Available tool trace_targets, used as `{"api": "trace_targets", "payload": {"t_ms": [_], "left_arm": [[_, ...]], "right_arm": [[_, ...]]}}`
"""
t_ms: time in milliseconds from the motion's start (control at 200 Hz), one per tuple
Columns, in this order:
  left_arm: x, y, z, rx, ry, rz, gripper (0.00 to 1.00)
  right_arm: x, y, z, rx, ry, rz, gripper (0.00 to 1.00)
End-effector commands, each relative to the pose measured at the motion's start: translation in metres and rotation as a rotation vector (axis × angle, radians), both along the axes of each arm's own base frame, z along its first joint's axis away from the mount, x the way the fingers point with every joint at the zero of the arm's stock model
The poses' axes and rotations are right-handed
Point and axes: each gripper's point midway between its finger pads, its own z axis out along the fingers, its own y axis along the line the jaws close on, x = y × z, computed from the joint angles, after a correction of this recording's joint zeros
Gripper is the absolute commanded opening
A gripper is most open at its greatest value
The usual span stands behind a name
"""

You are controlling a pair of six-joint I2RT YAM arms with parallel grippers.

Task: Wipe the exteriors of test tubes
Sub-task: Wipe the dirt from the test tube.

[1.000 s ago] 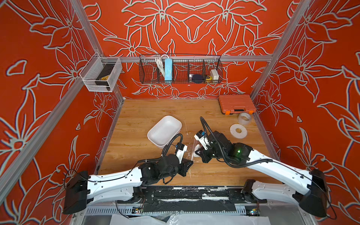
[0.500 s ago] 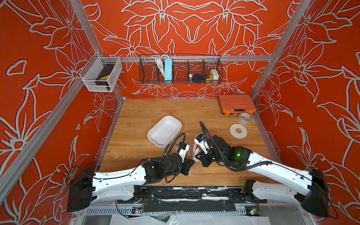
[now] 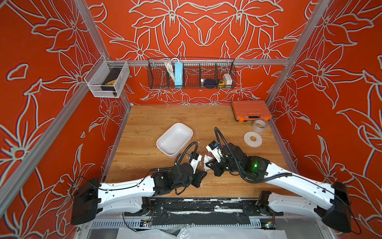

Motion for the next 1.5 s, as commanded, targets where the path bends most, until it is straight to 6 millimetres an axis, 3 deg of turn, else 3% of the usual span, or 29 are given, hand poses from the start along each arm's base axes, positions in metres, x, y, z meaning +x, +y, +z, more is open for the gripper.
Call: {"api": "trace_targets", "payload": {"t_ms": [0, 390, 761, 1241, 1496], "left_arm": [[-0.002, 0.0, 0.029, -0.079, -0.028, -0.01, 0.08], [-0.015, -0.006, 0.04, -0.173, 0.007, -0.068, 0.08], [-0.007, 0.006, 0.037, -0.119, -0.026, -0.01, 0.08], [-0.001, 0.006, 0.028, -0.086, -0.028, 0.015, 0.08], [-0.008, -0.007, 0.034, -0.131, -0.005, -0.041, 0.08]], "right_arm": [[-0.001, -0.002, -0.006, -0.005, 0.003, -0.014, 0.0], [0.003, -0.013, -0.005, -0.029, -0.025, -0.042, 0.0], [0.002, -0.024, 0.006, -0.019, -0.041, -0.063, 0.0], [-0.003, -0.03, -0.012, -0.029, -0.011, -0.072, 0.0], [0.007, -0.02, -0.018, -0.025, -0.019, -0.072, 0.0]]}}
